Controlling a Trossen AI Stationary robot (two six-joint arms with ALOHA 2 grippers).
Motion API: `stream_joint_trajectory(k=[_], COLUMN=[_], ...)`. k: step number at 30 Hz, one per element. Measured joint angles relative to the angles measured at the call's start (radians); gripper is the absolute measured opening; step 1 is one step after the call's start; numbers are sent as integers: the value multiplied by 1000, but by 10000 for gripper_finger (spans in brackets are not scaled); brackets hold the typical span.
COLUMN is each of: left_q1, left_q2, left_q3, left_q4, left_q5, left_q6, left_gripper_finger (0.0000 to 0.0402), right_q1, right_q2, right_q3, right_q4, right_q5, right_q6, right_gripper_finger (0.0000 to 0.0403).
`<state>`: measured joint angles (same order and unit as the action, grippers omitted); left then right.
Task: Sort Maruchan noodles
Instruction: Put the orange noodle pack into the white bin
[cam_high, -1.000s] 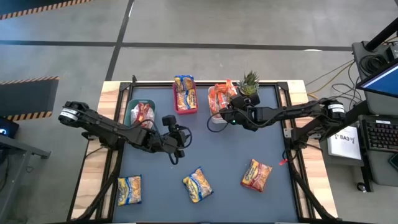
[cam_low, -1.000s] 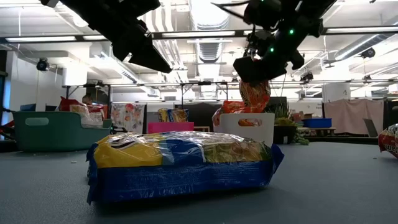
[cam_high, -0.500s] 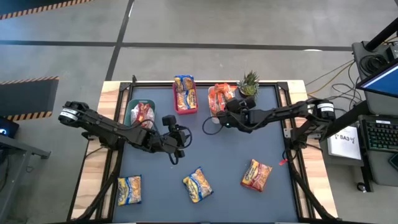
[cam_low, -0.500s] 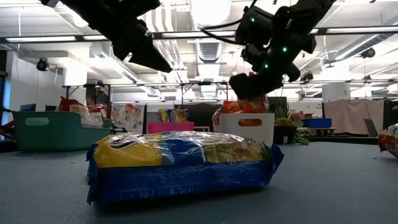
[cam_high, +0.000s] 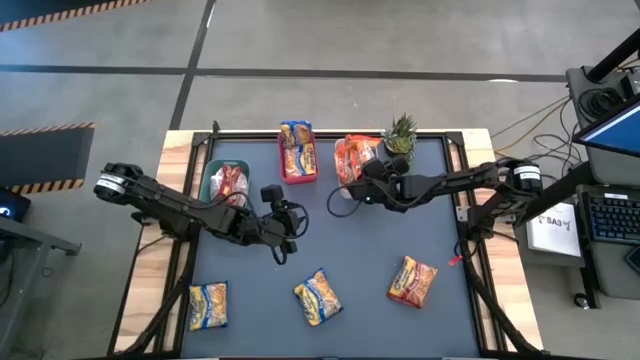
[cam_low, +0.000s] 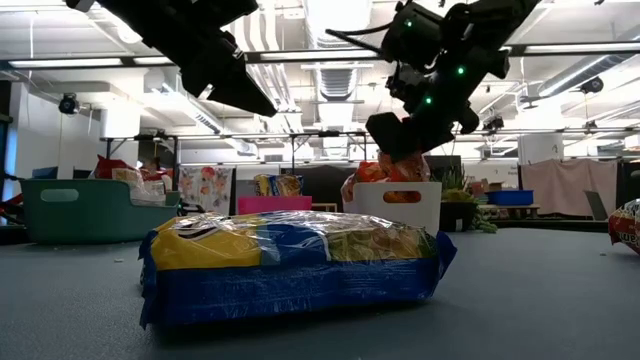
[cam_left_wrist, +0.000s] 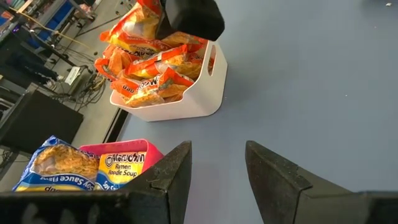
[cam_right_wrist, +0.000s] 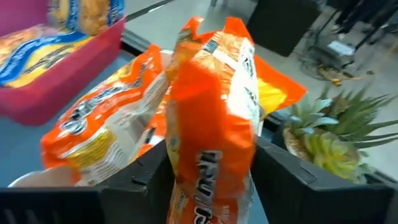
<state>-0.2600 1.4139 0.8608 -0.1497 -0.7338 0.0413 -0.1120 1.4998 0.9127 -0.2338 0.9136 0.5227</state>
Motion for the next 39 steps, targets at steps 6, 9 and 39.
stream_joint_trajectory(k=[6,9,39], left_q1=[0,0,7], left_q2=[0,0,-8], left_q3=[0,0,48], left_q4=[0,0,-38], left_q5=[-1,-16,-95], left_q6=[6,21,201], left_gripper_finger=[134,134,134], right_q1=[0,0,-225], right_q2=[-56,-89,-71], right_q3=[8,43,176], right_q4=[-79,-157,55], right_q5=[-43,-59,-790], right_q6=[-14,-9,-298], right_gripper_finger=[214,216,9])
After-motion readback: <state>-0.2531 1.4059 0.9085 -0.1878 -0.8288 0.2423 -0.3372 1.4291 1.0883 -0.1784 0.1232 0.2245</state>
